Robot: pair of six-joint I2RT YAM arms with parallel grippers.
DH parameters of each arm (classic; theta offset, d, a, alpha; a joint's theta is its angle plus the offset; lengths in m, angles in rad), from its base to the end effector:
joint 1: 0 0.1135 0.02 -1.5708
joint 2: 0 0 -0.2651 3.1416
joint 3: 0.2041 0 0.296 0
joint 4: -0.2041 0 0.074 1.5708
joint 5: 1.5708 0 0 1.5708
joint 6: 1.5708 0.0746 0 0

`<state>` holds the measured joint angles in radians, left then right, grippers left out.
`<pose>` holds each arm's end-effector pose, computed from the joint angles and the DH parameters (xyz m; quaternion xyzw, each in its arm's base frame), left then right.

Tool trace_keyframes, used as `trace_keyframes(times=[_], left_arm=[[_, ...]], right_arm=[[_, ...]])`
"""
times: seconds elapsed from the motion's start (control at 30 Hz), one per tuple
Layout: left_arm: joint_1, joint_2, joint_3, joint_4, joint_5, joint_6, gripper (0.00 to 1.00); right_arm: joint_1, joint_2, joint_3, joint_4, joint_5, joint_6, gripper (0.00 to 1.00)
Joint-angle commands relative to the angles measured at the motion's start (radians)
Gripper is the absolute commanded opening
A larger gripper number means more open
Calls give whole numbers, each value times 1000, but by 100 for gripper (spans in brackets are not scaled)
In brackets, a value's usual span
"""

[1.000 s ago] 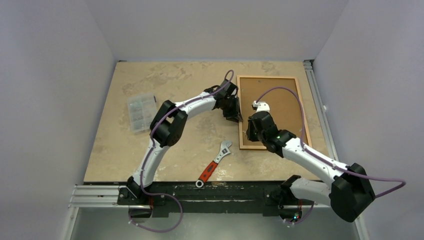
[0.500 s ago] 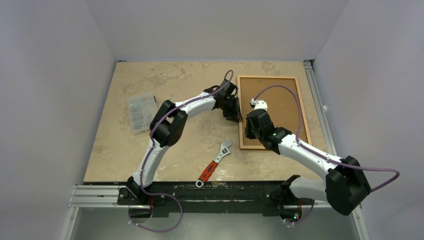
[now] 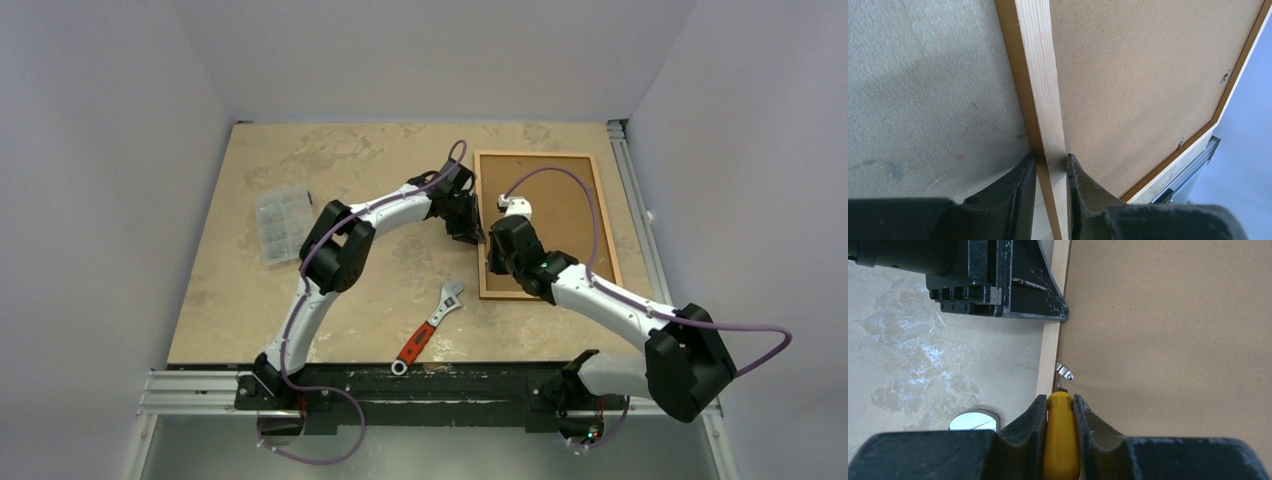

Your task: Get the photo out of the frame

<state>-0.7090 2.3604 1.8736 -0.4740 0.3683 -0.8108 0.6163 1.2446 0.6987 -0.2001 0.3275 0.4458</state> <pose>0.4188 -0.3946 0.0999 0.0072 0.9393 -0.3300 0.0937 0.2751 0.1655 0.1672 -0.0119 0.9062 0.0715 0.4166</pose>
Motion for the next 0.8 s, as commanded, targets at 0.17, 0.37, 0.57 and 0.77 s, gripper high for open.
trace_keyframes(times=[0.17,0.37,0.57,0.77], left_arm=[[-6,8,-10,47,36,2,0],[-6,8,-10,46,34,5,0],[-2,20,11,37,44,7,2],[3,-19,19,37,49,29,32]], right_arm=[[0,49,29,39,114,14,0],[0,71,36,42,121,18,0],[-1,7,63,51,54,-2,0],[0,-171,178,-112,105,-17,0]])
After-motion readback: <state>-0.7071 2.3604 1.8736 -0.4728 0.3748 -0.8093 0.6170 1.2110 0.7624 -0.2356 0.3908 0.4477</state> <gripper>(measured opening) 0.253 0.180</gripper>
